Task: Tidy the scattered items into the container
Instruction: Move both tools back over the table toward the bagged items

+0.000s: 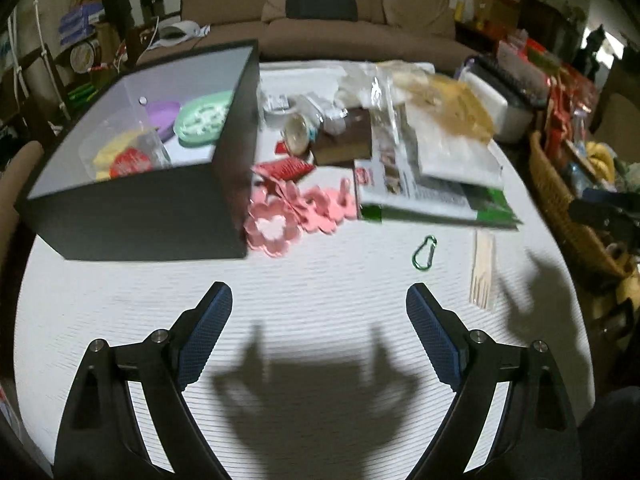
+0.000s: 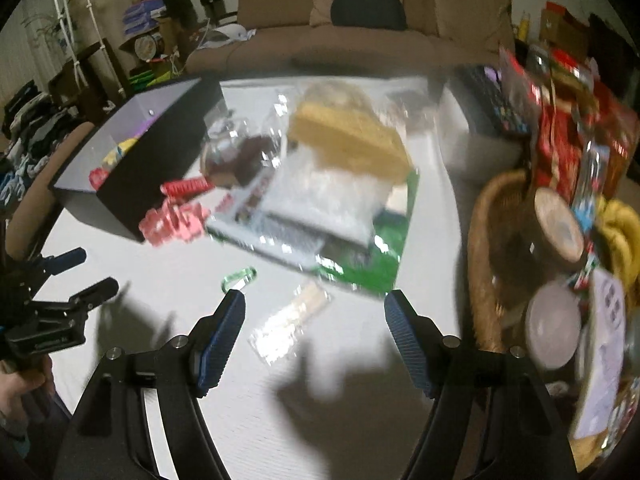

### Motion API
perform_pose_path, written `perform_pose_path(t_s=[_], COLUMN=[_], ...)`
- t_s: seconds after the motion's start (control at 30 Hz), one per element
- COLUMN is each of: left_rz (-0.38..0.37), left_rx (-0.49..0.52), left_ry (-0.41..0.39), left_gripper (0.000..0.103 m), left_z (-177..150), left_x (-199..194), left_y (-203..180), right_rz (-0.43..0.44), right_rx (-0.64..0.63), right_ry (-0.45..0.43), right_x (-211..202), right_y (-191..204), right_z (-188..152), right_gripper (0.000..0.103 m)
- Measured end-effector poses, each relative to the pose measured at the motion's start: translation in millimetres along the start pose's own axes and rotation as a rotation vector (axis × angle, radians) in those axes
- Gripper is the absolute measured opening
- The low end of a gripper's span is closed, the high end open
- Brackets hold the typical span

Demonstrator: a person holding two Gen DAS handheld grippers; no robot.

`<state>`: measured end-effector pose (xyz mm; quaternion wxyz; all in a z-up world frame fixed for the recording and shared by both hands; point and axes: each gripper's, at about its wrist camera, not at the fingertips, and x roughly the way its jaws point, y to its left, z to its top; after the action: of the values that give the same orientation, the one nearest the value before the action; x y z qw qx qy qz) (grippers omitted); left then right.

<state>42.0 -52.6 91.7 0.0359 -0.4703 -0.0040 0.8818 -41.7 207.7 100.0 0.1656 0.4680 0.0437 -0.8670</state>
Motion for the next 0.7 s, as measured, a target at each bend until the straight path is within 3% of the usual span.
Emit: perform_pose_path(t_s=[0.2, 0.43, 0.6, 0.7], left_rz=[0.026, 0.112, 0.118, 0.061], left_rx=[-0.005, -0.014, -0.012, -0.015], left_ry=[-0.027, -0.054, -0.043, -0.067], left_gripper=[0.088, 0.088, 0.088, 0.088], left_z=[1.0, 10.3, 12.5, 14.7], left_x=[12.0, 36.4, 55.5, 55.5], left_y=[-2.5, 12.5, 14.5, 8.6], right_rz=[0.043, 0.073, 0.082, 0.077], right_rx=[0.045, 0.052, 0.053, 0.056], right_ry=[0.009, -0.024, -0.032, -0.046], right_x=[21.3, 35.8, 51.1, 56.1], right_y=[-17.8, -22.0, -23.9, -28.8], right_z=[-20.8, -21.8, -20.0, -14.9], right_gripper=[0.075, 0.075, 0.075, 0.075])
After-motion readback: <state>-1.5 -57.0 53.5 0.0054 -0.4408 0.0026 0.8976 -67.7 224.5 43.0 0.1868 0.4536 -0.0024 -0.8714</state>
